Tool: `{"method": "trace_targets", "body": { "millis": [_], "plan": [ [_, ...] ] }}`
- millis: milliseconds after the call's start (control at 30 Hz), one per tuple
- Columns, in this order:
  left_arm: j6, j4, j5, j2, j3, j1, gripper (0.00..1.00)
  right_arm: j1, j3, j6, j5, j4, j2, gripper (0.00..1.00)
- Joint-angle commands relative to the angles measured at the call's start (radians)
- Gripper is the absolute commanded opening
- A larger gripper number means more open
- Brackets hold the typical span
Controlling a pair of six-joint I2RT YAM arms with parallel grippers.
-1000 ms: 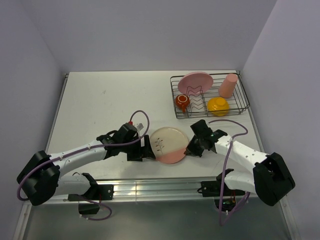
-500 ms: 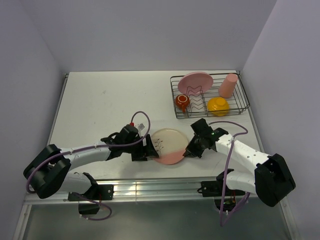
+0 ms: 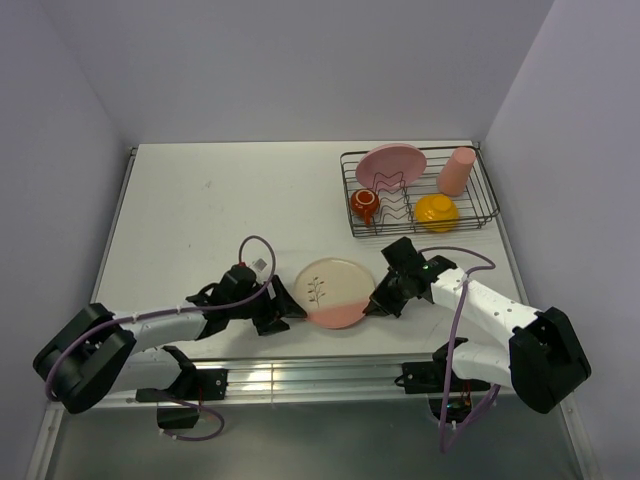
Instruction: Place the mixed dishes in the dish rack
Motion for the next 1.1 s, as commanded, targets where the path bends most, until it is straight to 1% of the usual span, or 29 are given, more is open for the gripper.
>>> {"method": "trace_targets", "body": {
  "millis": [0,33,133,267,333,467,500,600,700,733,767,800,833,867,933,1067],
  "plan": [
    [-0.104,0.171,0.031,0.005,-0.042,0.013,0.78,0.009,0.054,0.041,-0.052,0.023,-0.010,0.00],
    [-0.110,0.213,0.034,0.019,-0.049,0.013,0.78,0.014,0.056,0.044,-0.055,0.026,-0.009,0.00],
    [-0.133,0.267,0.045,0.080,-0.055,0.013,0.78,0.021,0.068,0.048,-0.061,0.023,0.004,0.00],
    [-0.187,0.468,0.077,0.157,-0.085,0.013,0.77,0.028,0.066,0.052,-0.061,0.023,0.004,0.00],
    [-0.200,0.519,0.092,0.194,-0.082,0.013,0.77,0.028,0.063,0.052,-0.061,0.024,0.005,0.00],
    [-0.271,0.689,0.123,0.290,-0.095,0.013,0.74,0.029,0.063,0.050,-0.061,0.026,0.008,0.00],
    [-0.286,0.755,0.129,0.303,-0.099,0.013,0.74,0.029,0.063,0.050,-0.061,0.026,0.010,0.00],
    [-0.331,0.858,0.126,0.336,-0.124,0.013,0.72,0.031,0.065,0.047,-0.062,0.032,0.014,0.00],
    [-0.357,0.899,0.129,0.366,-0.125,0.013,0.70,0.031,0.060,0.047,-0.073,0.040,0.020,0.00],
    [-0.372,0.936,0.121,0.376,-0.133,0.013,0.70,0.032,0.060,0.045,-0.073,0.043,0.022,0.00],
    [-0.409,0.962,0.114,0.384,-0.138,0.013,0.68,0.032,0.062,0.044,-0.078,0.044,0.027,0.00],
    [-0.429,0.996,0.109,0.399,-0.135,0.015,0.68,0.032,0.060,0.042,-0.078,0.046,0.030,0.00],
    [-0.443,1.077,0.108,0.431,-0.132,0.015,0.67,0.034,0.062,0.041,-0.078,0.046,0.033,0.00],
    [-0.479,1.117,0.100,0.444,-0.133,0.007,0.65,0.034,0.065,0.041,-0.078,0.044,0.037,0.00],
    [-0.509,1.185,0.080,0.465,-0.151,-0.001,0.65,0.034,0.068,0.035,-0.079,0.047,0.040,0.00],
    [-0.527,1.231,0.100,0.504,-0.153,0.004,0.59,0.035,0.072,0.032,-0.082,0.049,0.039,0.00]
  ]
}}
